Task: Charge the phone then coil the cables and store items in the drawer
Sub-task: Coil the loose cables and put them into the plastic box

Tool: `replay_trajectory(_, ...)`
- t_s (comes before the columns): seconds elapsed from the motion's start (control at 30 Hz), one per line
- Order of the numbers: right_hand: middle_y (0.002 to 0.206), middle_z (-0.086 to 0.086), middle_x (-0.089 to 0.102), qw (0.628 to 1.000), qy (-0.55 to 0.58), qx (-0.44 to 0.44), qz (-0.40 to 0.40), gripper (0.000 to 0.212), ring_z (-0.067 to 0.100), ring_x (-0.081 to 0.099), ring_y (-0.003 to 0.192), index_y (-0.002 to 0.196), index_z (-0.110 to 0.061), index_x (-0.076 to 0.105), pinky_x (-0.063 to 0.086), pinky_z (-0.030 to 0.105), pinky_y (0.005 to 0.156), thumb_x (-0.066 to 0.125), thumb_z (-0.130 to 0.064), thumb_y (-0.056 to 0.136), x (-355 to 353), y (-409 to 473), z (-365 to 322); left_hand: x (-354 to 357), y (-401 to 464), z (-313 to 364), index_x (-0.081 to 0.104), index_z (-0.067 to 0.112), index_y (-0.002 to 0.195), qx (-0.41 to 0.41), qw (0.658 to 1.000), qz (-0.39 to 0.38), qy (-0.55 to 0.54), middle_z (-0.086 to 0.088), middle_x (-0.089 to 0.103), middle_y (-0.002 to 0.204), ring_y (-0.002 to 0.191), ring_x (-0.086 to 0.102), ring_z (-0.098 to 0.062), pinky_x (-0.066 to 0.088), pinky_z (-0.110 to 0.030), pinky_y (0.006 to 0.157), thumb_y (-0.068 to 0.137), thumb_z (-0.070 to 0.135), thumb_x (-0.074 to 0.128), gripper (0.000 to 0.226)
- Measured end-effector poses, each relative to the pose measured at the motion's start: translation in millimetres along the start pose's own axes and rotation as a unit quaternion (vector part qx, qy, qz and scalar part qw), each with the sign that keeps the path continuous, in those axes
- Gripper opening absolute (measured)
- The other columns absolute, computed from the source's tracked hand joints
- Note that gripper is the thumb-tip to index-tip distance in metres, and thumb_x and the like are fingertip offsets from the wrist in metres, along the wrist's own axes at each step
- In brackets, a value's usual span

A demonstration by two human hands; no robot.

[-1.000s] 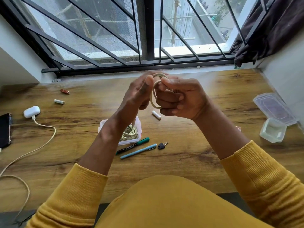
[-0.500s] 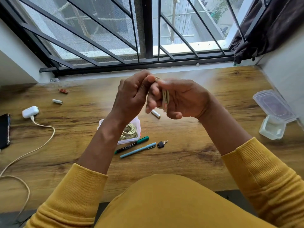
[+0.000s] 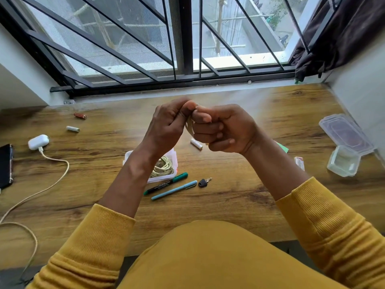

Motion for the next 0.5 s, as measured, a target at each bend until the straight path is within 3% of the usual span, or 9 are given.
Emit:
replay_trajectory(0.1,0.06,-0.006,0.019,0.999,0.011,-0.025,0.04,0.038,0.009,0.01,0.054,0.075,-0.021,0.046,0.012,0.016,0.032,0.036,-0.035,0.109,-1.0,3.6,2.4,4.5,-0.1,-2.7,0.059,0.023,0.092,-0.032,0.999,0.004,-0.017,0.015,0.048,0.065,0.057,0.043,-0.007,0.036,-0.034,0.054,0.112,0.039,0.043,0.03)
replay_trajectory(0.23,0.064,-0.005,0.02,0.988,0.047,-0.121,0.089,0.044,0.009,0.018,0.056,0.081,-0.02,0.045,0.021,0.017,0.035,0.028,-0.044,0.114,-1.4,12.1,3.9,11.3,-5.1,-9.5,0.051,0.02,0.113,-0.087,0.995,0.038,0.035,0.011,0.06,0.075,0.061,0.055,-0.003,0.043,-0.028,0.062,0.113,0.022,0.044,0.007)
replay_trajectory(0.3,0.067,-0.005,0.023,0.977,0.065,-0.165,0.118,0.044,0.009,0.025,0.058,0.085,-0.02,0.048,0.025,0.016,0.04,0.029,-0.046,0.114,-3.3,13.4,3.9,14.0,-8.8,-11.3,0.056,0.02,0.117,-0.095,0.992,0.039,0.074,0.008,0.065,0.078,0.067,0.06,-0.002,0.047,-0.03,0.067,0.111,0.019,0.047,0.011)
replay_trajectory(0.4,0.071,-0.006,0.039,0.965,0.061,-0.204,0.156,0.044,0.007,0.043,0.064,0.097,-0.019,0.056,0.033,0.015,0.045,0.028,-0.048,0.114,-7.6,11.9,4.1,15.4,-13.6,-11.9,0.072,0.02,0.116,-0.102,0.988,0.039,0.113,0.009,0.068,0.081,0.072,0.064,-0.008,0.057,-0.037,0.073,0.106,0.021,0.059,0.017)
replay_trajectory(0.5,0.09,-0.003,0.061,0.958,0.053,-0.224,0.174,0.047,0.01,0.061,0.081,0.126,-0.016,0.061,0.047,0.018,0.051,0.027,-0.046,0.115,-8.7,9.4,3.7,15.6,-21.1,-8.8,0.08,0.021,0.114,-0.07,0.986,0.044,0.145,0.006,0.076,0.092,0.083,0.07,-0.013,0.06,-0.04,0.077,0.1,0.024,0.07,0.018)
Point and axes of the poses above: each hand's wrist, its own y-axis towards the middle knuckle, its own x-axis out of the palm, z = x × y, the point moved 2 cm from there along y, towards the middle knuckle
